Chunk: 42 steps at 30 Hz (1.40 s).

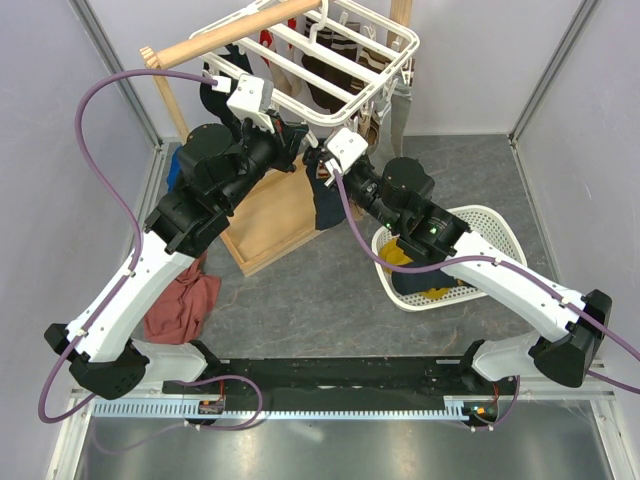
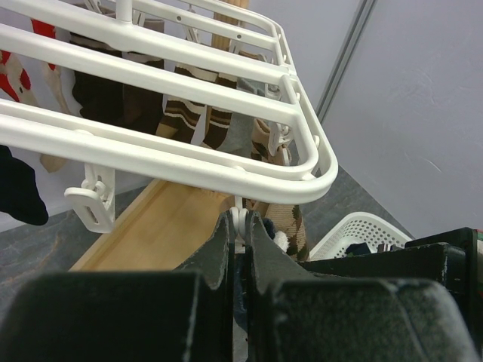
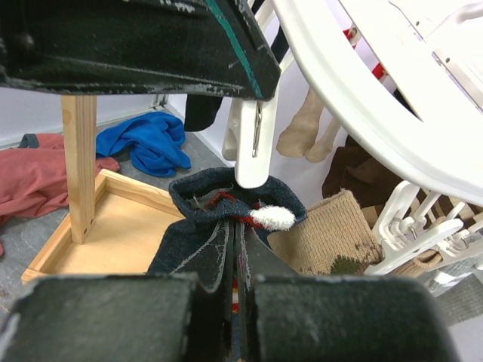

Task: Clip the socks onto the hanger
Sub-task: Pick up the sock from the hanger.

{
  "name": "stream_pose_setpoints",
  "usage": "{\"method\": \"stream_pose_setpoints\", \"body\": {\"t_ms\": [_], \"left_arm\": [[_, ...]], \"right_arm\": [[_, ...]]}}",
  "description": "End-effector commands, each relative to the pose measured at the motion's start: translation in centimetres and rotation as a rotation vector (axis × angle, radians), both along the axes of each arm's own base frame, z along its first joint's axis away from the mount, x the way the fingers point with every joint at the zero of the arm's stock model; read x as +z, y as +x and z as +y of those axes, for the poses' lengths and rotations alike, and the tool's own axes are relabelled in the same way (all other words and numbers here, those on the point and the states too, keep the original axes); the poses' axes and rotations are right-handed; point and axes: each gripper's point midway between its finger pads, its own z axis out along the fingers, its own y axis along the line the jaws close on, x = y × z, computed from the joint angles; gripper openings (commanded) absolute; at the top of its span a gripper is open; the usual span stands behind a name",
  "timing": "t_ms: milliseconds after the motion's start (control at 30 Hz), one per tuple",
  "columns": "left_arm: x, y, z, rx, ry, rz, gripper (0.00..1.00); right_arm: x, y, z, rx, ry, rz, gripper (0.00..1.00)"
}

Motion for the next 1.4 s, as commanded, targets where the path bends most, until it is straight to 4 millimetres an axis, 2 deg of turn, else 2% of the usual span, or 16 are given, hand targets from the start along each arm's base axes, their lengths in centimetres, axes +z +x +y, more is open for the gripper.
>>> {"method": "stream_pose_setpoints", "body": {"t_ms": [0, 500, 900, 1367], "left_arm": [[0.9, -1.1, 0.4, -0.022, 0.000, -0.012, 0.02], [1.1, -1.2, 0.6, -0.019, 0.007, -0.014, 0.02], [0.8, -0.6, 1.7, 0.049, 0.019, -0.009, 0.02], [1.9, -1.9, 2.2, 0.023, -0.017, -0.022, 0.02]], "right_arm": [[4.4, -0.3, -0.2, 0.011, 0.083, -0.090, 0.00], [6.3, -0.4, 0.1, 0.024, 0.137, -0.121, 0.00], [6.9, -1.0, -1.0, 0.011, 0.153, -0.127, 0.00], [7.0, -0.1, -1.7, -0.045, 0.151, -0.136, 0.00]]}}
